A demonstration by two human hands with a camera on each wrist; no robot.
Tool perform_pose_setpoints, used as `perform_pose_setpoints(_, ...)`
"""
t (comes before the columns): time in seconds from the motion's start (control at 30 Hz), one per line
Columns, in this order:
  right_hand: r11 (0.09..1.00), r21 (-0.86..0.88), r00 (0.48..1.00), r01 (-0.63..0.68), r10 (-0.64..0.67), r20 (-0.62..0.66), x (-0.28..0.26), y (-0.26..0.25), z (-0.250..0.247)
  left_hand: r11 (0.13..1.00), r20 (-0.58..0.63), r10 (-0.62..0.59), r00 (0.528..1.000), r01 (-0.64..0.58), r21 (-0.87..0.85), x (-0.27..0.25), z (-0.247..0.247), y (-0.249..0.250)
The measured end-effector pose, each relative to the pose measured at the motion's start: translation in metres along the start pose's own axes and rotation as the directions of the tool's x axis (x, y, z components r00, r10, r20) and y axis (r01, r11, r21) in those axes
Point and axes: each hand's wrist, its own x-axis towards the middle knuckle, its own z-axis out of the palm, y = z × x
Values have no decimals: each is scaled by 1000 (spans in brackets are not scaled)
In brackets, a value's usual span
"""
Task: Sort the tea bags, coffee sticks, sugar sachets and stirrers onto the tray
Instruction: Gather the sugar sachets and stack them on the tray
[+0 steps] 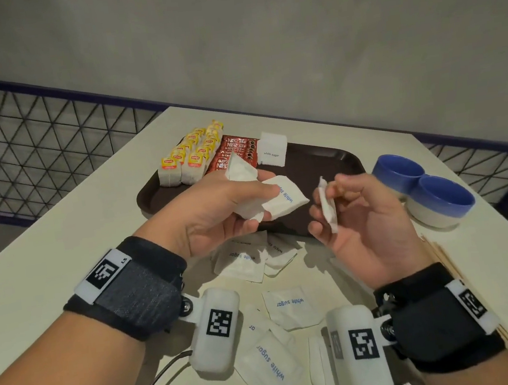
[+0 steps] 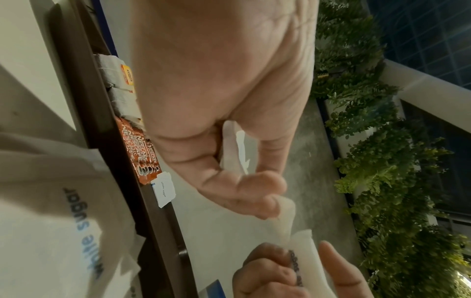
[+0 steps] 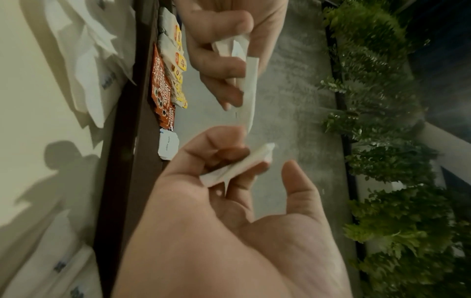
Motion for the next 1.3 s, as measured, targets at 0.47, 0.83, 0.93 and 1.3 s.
perform_pose_setpoints(0.47,971,-224,942,86,-6,336,-6,2,4,1000,220,-22,975,19,15,-1,-3,0)
perform_pose_setpoints(0.83,871,-432,967,232,-158,200,-2,14,5,989,148,-5,989,-17,148,5,2,-8)
perform_pose_setpoints(0.93,852,-472,974,225,-182,136,-3,14,7,991,91,12,996,-23,129,7,1,-8)
perform_pose_setpoints(1.3,952,-301,998,63,-68,-4,-3,6,6,985,63,135,989,-140,99,-1,4,2)
